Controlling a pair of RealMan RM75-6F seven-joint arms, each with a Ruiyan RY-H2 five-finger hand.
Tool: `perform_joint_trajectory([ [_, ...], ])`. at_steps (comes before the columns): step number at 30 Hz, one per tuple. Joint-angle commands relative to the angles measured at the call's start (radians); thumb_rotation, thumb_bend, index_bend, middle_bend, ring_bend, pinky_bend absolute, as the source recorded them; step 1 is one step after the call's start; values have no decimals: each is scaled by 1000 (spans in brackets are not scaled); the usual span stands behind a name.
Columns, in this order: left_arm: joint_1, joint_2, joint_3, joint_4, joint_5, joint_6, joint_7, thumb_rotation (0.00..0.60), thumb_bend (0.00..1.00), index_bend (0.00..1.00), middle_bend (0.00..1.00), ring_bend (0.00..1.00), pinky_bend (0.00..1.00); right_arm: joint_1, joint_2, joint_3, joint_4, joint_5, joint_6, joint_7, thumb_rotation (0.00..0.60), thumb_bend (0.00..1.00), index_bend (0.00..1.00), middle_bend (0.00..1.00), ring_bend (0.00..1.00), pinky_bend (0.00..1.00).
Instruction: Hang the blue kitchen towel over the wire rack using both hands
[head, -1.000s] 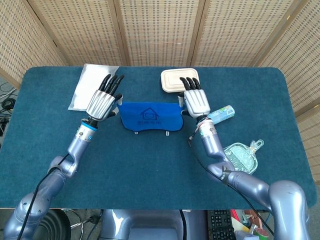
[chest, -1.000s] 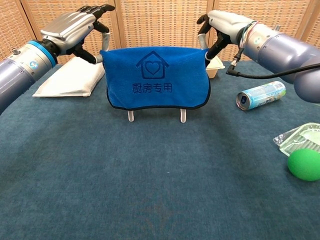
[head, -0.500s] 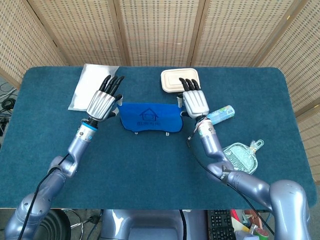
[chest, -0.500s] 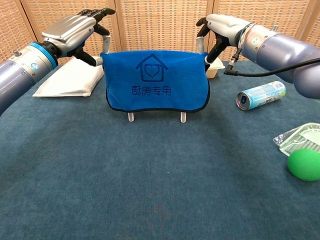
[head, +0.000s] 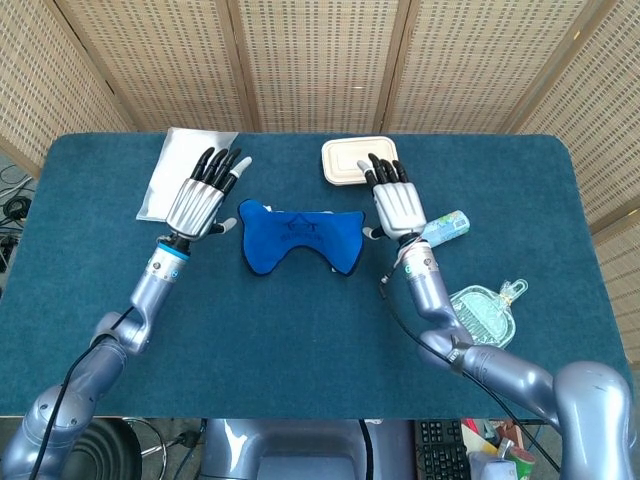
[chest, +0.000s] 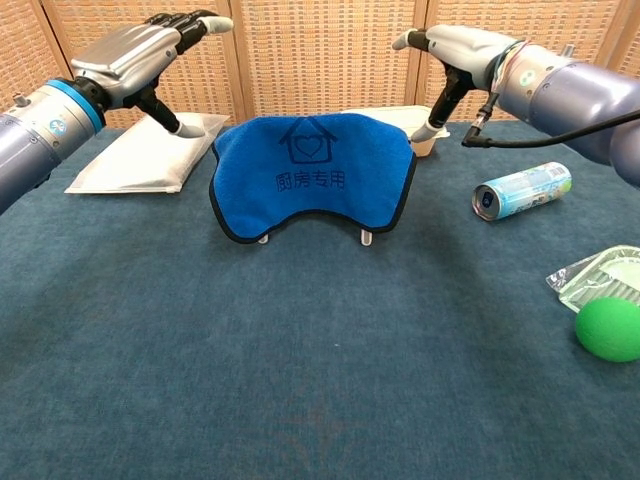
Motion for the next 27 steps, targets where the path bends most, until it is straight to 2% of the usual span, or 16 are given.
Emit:
perform_joint_trajectory([
  [1,8,12,0,-11,0,12,1,600,144,0,0,0,0,-17,20,-9,-29,-3,19,-10,600,53,0,0,0,0],
  [5,45,68,5,-54,5,63,-4,600,143,0,0,0,0,-75,91,-39,-113,-46,78,-13,600,53,0,0,0,0],
  [8,100,157,14,-153,11,121,8,600,140,0,0,0,0,-152,181,-77,-206,-114,146,21,600,53,0,0,0,0],
  [13,219,356,24,-468,-2,201,106,600,111,0,0,0,0,-272,311,-135,-321,-224,247,106,600,51,0,0,0,0],
  [17,318,497,37,-741,-39,234,209,600,29,0,0,0,0,-357,378,-183,-370,-317,334,167,600,17,0,0,0,0],
  [22,447,601,64,-986,-97,284,258,600,0,0,0,0,0,-469,415,-270,-370,-452,469,227,600,0,0,0,0,0],
  [27,575,645,113,-1132,-116,367,290,600,0,0,0,0,0,-581,425,-339,-364,-524,580,297,600,0,0,0,0,0],
])
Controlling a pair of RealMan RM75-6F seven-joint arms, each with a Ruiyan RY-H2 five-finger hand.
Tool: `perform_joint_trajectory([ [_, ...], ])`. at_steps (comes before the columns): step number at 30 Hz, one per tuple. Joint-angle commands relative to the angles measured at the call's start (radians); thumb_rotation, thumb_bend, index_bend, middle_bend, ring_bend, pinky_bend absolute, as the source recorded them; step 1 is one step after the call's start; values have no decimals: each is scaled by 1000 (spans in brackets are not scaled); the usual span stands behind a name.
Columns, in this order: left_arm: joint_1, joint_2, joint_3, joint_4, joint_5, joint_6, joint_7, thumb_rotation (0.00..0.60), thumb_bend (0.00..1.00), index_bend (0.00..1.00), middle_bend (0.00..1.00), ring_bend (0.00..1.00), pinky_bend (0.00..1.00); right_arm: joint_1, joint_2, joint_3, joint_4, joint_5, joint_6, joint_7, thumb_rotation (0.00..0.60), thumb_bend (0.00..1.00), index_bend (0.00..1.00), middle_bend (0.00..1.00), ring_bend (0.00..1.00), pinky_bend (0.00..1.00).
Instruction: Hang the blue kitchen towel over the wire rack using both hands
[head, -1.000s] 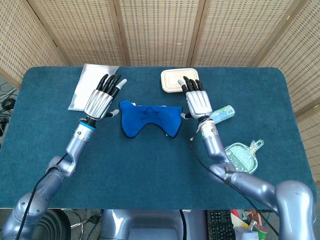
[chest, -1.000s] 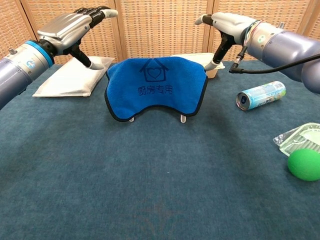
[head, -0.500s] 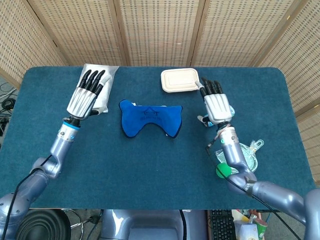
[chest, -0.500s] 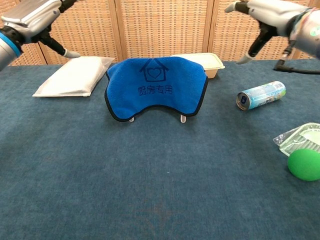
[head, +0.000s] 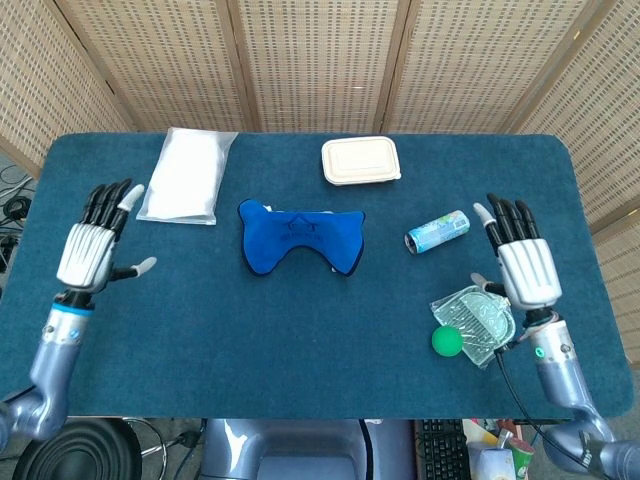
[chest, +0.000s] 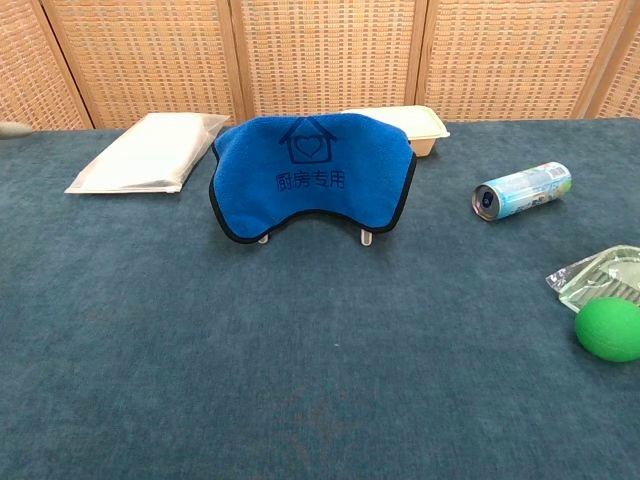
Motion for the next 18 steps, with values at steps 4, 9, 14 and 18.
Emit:
perform_joint_trajectory([
  [4,197,84,84,-183,-47,123,85,600,0,0,0,0,0,-136,20,-90,-8,-80,122,93,600,0,0,0,0,0],
  [9,276,89,141,-234,-31,180,154,600,0,0,0,0,0,-236,24,-147,-54,-92,198,106,600,0,0,0,0,0],
  [14,346,94,192,-305,47,252,231,600,0,0,0,0,0,-341,13,-200,-126,-142,300,36,600,0,0,0,0,0],
  [18,377,94,218,-334,107,266,264,600,0,0,0,0,0,-389,13,-223,-165,-200,345,47,600,0,0,0,0,0],
])
